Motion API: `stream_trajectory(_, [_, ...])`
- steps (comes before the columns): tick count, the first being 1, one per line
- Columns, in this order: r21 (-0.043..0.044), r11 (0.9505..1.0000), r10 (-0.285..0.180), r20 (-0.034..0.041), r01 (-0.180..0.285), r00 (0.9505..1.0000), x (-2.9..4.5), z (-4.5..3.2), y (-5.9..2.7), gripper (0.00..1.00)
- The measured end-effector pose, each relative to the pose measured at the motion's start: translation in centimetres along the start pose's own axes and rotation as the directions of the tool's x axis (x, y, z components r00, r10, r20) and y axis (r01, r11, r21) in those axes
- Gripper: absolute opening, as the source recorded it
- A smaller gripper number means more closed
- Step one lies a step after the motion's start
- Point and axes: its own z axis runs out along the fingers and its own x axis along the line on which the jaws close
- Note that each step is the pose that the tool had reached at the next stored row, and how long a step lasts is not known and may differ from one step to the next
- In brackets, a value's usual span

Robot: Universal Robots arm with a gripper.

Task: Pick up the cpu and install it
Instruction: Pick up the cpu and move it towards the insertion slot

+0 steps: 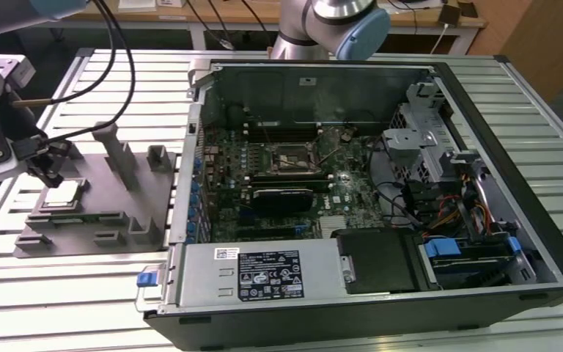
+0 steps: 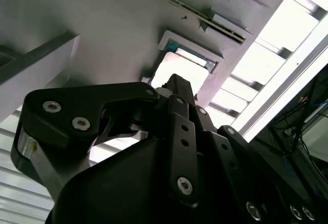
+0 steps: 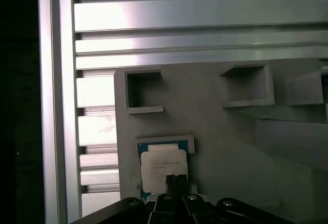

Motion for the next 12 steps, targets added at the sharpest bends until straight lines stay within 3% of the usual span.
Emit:
stream_trajectory(6, [-0.0117,0.9999,-0.009,-0.0012,0.009,1.0000,0.15,0.75,-0.05,0.11])
stream_trajectory(12, [-0.0141,0.9997,-0.017,-0.0023,0.017,0.9998,0.43,1.45,-0.10,0.11])
